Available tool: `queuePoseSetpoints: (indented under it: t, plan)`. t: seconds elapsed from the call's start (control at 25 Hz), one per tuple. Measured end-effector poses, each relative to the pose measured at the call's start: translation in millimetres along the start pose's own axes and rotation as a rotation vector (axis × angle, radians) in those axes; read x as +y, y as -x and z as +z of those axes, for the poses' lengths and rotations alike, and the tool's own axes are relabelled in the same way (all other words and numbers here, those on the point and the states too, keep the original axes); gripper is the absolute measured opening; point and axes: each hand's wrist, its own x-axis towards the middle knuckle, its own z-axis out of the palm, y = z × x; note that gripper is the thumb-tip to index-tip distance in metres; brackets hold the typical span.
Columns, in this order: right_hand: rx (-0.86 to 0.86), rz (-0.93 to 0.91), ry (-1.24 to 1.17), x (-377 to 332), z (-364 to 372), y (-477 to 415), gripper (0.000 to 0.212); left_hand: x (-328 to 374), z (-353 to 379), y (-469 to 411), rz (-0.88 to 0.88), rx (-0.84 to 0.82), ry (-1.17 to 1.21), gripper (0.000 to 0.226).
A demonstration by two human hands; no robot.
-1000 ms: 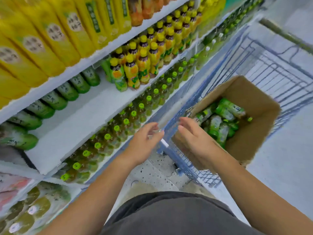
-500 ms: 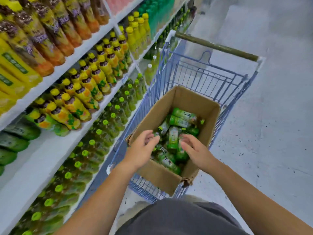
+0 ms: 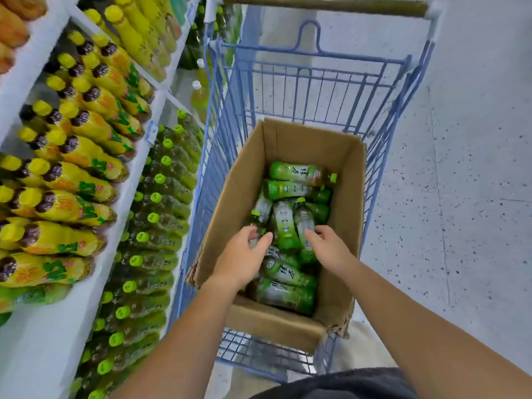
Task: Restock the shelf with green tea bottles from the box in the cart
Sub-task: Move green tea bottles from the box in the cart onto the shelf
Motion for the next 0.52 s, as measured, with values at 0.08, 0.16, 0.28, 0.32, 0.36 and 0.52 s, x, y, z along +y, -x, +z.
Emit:
queuePoseSetpoints:
  t: [0.08, 0.16, 0.28, 0.32, 0.36, 0.52]
  plan:
    - [0.023, 0.093, -0.054, 7.7, 15.3, -25.0, 0.064, -11.8, 0.5, -31.5, -0.011, -0.049, -0.141, 0.076]
    - [0.046, 0.158, -0.069, 16.1, 28.5, -48.8, 0.062, -25.1, 3.7, -59.9, -0.024, -0.051, -0.265, 0.077]
    - [0.121, 0.22, -0.027, 27.9, 44.0, -86.0, 0.058, -46.1, 12.1, -101.4, -0.093, -0.079, -0.414, 0.07]
    - [0.163, 0.234, 0.0, 31.1, 47.0, -96.7, 0.055, -51.5, 16.6, -112.6, -0.143, -0.105, -0.455, 0.069]
    - [0.2, 0.244, 0.028, 34.3, 49.4, -108.0, 0.053, -55.4, 21.7, -121.7, -0.197, -0.127, -0.479, 0.07]
    - [0.28, 0.279, 0.065, 46.3, 57.7, -148.0, 0.056, -75.5, 47.2, -147.5, -0.314, -0.122, -0.475, 0.087]
